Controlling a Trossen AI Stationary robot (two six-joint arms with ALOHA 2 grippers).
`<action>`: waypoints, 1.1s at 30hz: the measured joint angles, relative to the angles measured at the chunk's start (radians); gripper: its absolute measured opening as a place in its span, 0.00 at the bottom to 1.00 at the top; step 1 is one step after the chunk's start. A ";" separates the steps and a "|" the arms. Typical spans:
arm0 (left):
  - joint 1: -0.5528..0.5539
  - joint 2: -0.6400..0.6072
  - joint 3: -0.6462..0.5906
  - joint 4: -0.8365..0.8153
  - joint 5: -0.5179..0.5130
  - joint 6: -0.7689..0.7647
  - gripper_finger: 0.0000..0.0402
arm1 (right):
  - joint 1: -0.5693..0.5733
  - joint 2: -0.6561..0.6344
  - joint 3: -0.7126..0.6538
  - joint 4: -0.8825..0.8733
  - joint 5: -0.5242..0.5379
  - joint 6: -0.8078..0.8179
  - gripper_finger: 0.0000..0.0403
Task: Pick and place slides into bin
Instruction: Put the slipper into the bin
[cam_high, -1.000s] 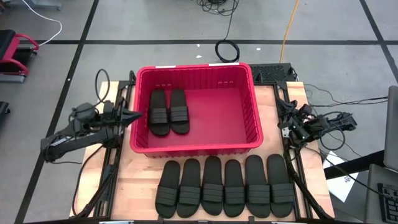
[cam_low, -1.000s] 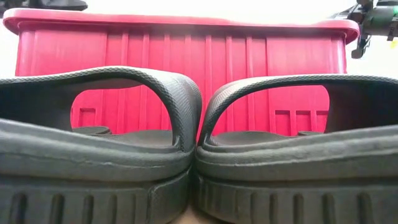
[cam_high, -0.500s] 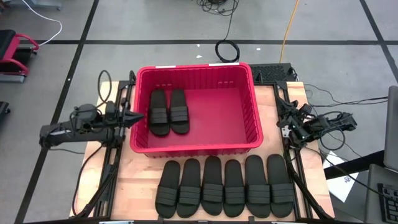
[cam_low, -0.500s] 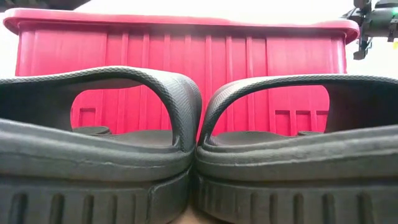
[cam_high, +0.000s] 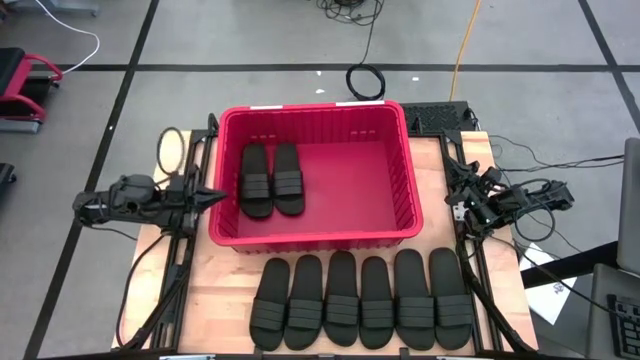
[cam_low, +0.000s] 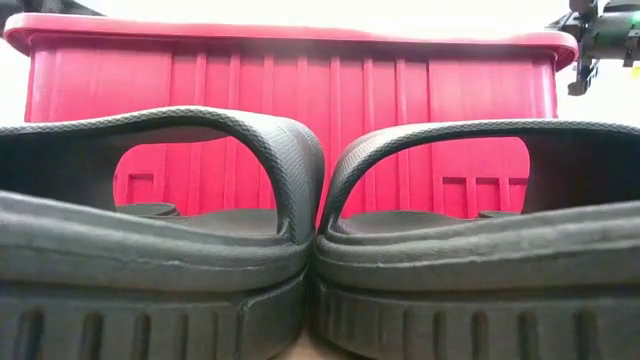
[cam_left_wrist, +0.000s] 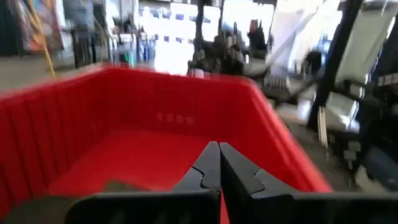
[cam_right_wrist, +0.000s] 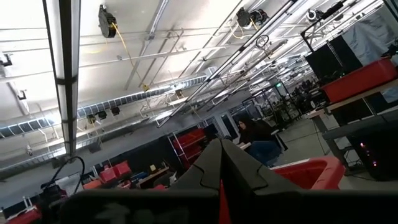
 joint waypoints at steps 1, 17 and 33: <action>0.000 0.000 -0.004 -0.008 0.017 0.002 0.00 | 0.000 0.000 0.000 0.003 -0.001 0.001 0.00; 0.000 0.001 -0.015 0.020 0.029 -0.121 0.00 | 0.000 0.000 0.002 0.028 -0.134 0.106 0.00; 0.001 0.001 -0.015 0.020 0.038 -0.131 0.00 | 0.000 0.000 0.002 0.096 -0.211 0.131 0.00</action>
